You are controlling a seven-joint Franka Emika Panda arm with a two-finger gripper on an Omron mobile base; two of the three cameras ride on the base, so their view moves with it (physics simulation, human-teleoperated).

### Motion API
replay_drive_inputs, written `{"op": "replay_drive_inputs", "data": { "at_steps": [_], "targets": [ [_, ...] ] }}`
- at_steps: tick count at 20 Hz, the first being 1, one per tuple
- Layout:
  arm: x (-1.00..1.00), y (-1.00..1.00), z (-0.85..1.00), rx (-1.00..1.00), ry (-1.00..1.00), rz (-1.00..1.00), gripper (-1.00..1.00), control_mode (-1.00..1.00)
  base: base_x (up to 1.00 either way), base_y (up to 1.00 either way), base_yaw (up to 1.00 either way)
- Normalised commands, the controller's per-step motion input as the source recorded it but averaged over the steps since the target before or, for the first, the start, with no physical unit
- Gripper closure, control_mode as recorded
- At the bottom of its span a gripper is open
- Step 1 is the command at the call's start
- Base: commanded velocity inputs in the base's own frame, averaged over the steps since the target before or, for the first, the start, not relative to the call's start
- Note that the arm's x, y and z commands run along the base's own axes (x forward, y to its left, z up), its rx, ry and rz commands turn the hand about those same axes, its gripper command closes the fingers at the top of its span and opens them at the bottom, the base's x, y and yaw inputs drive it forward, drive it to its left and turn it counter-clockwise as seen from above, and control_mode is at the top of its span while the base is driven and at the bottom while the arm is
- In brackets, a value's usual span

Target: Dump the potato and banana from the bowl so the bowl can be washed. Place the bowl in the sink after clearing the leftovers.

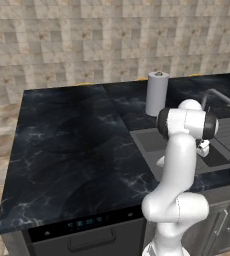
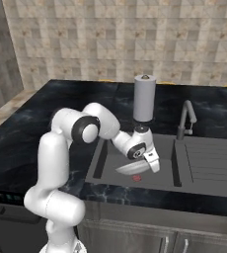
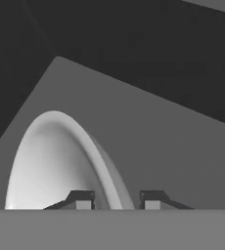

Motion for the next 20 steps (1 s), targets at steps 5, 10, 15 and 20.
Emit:
{"op": "replay_drive_inputs", "data": {
  "at_steps": [5,10,15,20],
  "targets": [
    [0.18,0.0,-0.05,-0.06,0.05,0.0,-1.0,-1.0,0.0,0.0,0.0],
    [0.01,0.0,-0.01,-0.03,0.01,0.0,-1.0,-1.0,0.0,0.0,0.0],
    [-0.17,0.01,0.37,0.0,0.0,0.0,-1.0,-1.0,0.0,0.0,0.0],
    [-0.4,0.04,0.93,0.0,0.0,0.0,-1.0,-1.0,0.0,0.0,0.0]
  ]
}}
